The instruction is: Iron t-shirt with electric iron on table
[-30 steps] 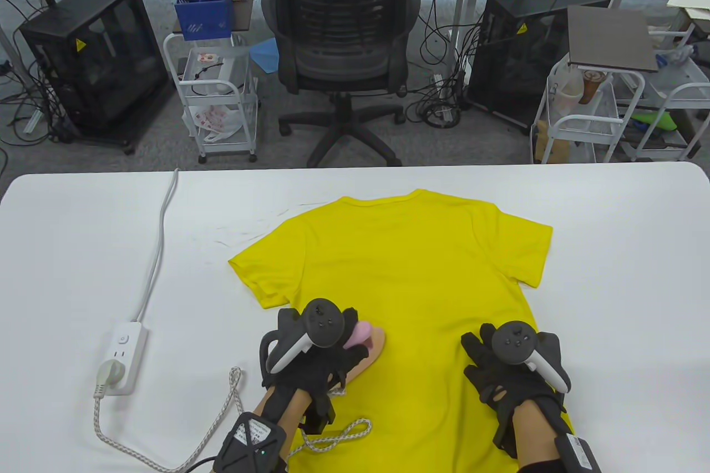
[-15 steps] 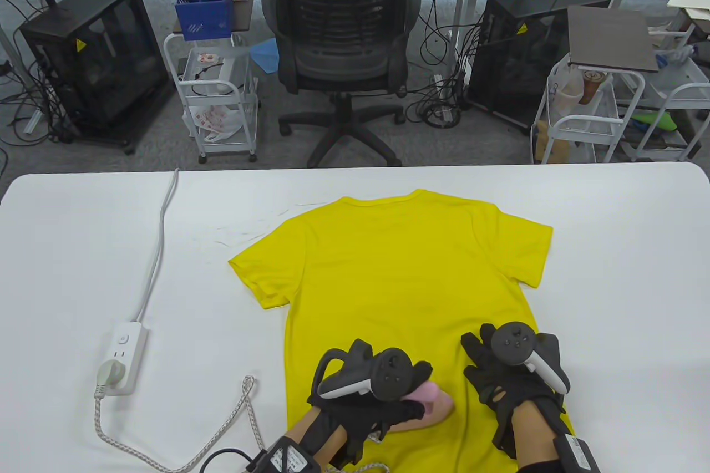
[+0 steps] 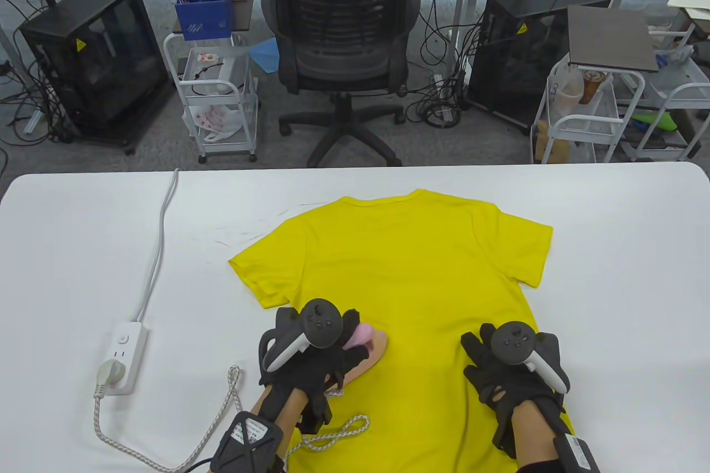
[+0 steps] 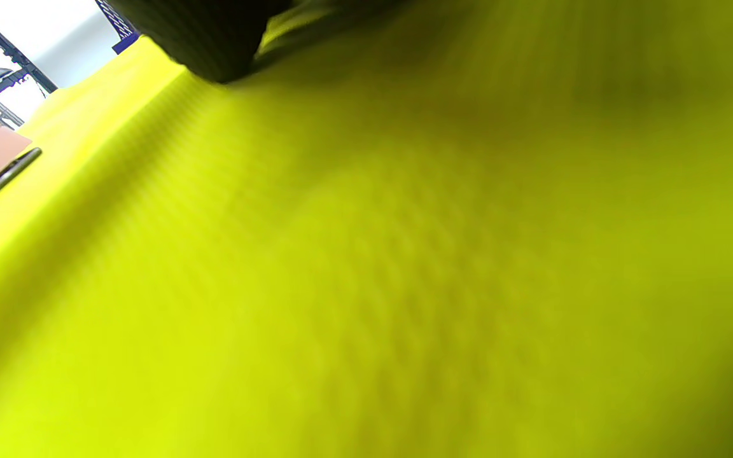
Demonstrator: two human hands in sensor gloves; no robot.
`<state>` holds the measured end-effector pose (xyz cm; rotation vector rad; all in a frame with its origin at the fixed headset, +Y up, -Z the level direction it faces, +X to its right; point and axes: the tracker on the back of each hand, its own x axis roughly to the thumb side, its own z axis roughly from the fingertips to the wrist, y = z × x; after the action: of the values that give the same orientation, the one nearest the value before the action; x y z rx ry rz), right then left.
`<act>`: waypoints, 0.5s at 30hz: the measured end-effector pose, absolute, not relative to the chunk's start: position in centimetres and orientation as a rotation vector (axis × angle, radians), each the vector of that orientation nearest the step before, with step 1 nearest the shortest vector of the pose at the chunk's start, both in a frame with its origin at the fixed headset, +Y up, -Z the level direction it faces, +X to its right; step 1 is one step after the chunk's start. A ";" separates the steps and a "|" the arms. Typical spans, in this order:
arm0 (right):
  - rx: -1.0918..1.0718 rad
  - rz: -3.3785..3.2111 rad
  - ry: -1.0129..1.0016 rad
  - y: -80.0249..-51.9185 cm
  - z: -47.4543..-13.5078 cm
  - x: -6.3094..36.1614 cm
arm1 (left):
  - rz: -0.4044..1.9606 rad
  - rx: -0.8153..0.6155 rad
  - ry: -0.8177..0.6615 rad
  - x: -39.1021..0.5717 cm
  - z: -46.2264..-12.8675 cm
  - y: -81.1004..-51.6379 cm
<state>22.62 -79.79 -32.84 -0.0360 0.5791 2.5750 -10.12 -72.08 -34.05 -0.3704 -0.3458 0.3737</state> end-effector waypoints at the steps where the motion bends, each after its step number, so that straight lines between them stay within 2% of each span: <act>1: -0.036 2.574 0.578 -79.8 -32.8 22.6 | 0.361 -0.398 -0.420 -8.8 -33.4 -72.1; 6: -0.037 2.579 0.575 -79.8 -32.8 22.6 | 0.249 -0.434 -0.687 -3.7 -30.0 -71.9; 9: -0.036 2.579 0.574 -79.8 -32.8 22.6 | 0.212 -0.421 -0.758 -2.5 -28.7 -71.8; 12: -0.036 2.579 0.574 -79.8 -32.8 22.6 | 0.209 -0.389 -0.709 -2.9 -29.1 -71.7; 15: -0.034 2.576 0.574 -79.8 -32.8 22.7 | 0.171 -0.284 -0.531 -4.8 -30.8 -71.5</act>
<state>22.67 -79.83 -32.81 -0.0340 0.5739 2.5755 -4.81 -71.50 -30.76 -0.2841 -0.5311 0.1705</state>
